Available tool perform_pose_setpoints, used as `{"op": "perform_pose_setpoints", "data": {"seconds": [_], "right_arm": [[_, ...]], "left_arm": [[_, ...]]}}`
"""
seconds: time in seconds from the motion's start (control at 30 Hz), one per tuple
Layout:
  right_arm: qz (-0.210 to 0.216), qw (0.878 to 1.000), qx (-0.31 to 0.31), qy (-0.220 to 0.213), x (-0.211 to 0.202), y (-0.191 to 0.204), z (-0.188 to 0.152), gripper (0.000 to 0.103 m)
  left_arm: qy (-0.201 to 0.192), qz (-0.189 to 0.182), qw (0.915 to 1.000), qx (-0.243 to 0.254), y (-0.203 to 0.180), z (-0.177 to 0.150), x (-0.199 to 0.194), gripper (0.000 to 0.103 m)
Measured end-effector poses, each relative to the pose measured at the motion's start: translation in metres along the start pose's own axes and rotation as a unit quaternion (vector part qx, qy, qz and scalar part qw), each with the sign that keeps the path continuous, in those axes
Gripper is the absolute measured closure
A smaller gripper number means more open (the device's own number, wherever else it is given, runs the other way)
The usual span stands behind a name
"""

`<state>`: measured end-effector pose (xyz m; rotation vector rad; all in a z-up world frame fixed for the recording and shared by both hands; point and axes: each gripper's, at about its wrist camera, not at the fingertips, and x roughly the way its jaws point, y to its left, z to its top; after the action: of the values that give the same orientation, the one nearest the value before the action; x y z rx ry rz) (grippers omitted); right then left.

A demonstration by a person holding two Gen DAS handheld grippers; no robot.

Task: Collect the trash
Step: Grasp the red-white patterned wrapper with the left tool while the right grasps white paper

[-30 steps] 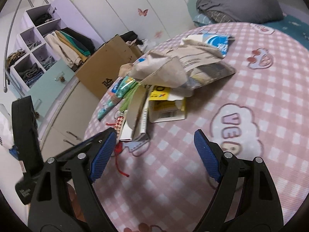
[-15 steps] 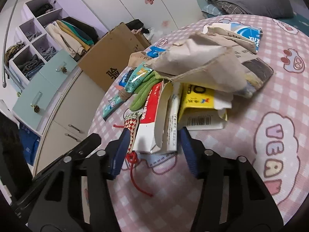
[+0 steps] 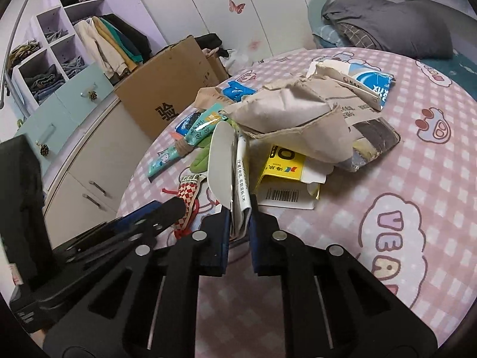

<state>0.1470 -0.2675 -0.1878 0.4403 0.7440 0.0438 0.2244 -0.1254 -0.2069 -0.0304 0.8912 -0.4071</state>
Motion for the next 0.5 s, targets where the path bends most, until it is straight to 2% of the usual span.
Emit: {"op": "perform_pose_setpoints", "data": {"seconds": [0.07,0.1,0.17,0.23,0.5], "right_arm": [[0.002,1.000,-0.003,0.000,0.001,0.001,0.000,0.091],[0.002,1.000,-0.005,0.000,0.002,0.004,0.001,0.091],[0.003,1.000,-0.010,-0.001,0.001,0.005,0.001,0.092],[0.003,1.000,-0.014,-0.005,0.000,0.008,0.002,0.092],[0.020,0.999,-0.026,-0.023,-0.016,0.023,0.002,0.092]], "left_arm": [[0.007,-0.001,1.0000,-0.001,-0.001,0.002,0.007,0.072],[0.010,-0.001,1.0000,0.001,-0.002,0.002,0.009,0.080],[0.004,-0.002,1.0000,0.002,-0.002,0.002,0.008,0.082],[-0.001,-0.004,1.0000,0.001,-0.002,0.000,0.003,0.089],[-0.038,-0.006,0.9992,-0.010,0.009,-0.007,-0.036,0.093]]}}
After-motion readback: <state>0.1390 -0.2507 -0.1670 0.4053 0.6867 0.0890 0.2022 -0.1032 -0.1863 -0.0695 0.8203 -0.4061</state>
